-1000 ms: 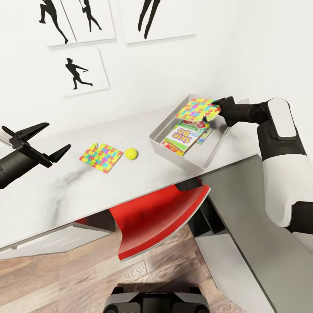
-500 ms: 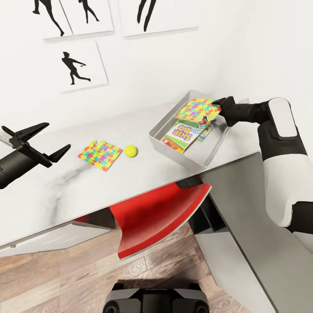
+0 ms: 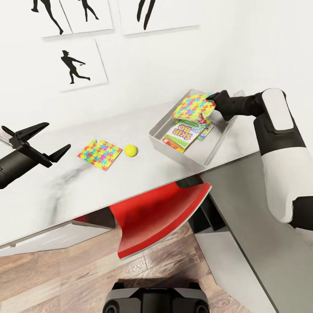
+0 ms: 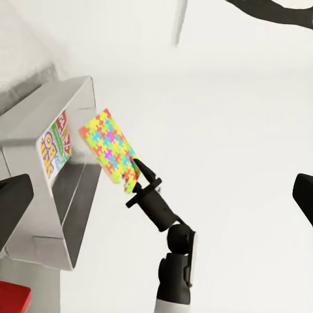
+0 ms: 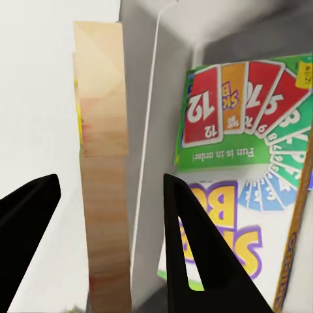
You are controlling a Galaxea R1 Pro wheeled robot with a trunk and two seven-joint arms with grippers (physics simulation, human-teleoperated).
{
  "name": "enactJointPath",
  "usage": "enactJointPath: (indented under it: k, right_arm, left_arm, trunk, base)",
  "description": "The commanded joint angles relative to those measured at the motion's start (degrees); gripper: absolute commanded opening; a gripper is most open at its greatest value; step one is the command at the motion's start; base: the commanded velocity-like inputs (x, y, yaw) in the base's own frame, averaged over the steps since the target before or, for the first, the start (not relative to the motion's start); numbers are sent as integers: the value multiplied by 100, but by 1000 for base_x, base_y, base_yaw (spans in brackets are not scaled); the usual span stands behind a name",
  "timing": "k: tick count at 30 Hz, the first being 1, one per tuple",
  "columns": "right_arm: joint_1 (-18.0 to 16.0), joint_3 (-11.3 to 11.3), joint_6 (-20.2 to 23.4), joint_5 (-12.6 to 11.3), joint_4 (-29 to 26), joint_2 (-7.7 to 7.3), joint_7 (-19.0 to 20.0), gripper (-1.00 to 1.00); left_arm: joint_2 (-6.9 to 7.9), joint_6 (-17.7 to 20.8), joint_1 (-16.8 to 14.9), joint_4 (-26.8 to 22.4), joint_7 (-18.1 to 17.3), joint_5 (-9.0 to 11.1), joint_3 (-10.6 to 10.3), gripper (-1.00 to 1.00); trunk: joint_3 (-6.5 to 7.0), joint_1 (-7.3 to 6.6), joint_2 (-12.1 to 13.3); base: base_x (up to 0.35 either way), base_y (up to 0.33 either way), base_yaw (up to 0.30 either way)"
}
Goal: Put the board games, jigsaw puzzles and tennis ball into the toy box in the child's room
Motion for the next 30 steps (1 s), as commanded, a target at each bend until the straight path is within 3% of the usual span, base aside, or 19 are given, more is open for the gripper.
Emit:
enactJointPath:
  k: [1,11,30]
  right_arm:
    - [-22,49,-7,-52,-4,-12,-57,-100]
    - [-74,175,-6,-55,-9,-59,-62,-100]
    - [-83,111,-52,-58,39,-99,-62,-100]
  left_arm:
    - [0,17,-4,-3,59,61,6,100]
    - [0,21,-4,-3,58,61,6,100]
    - [0,24,-4,-3,58,61,6,100]
  trunk:
    - [-8,3,-9]
    - [-8,3,-9]
    - [-134,3,-9]
  base:
    - [0,0,0]
    - [0,0,0]
    - [0,0,0]
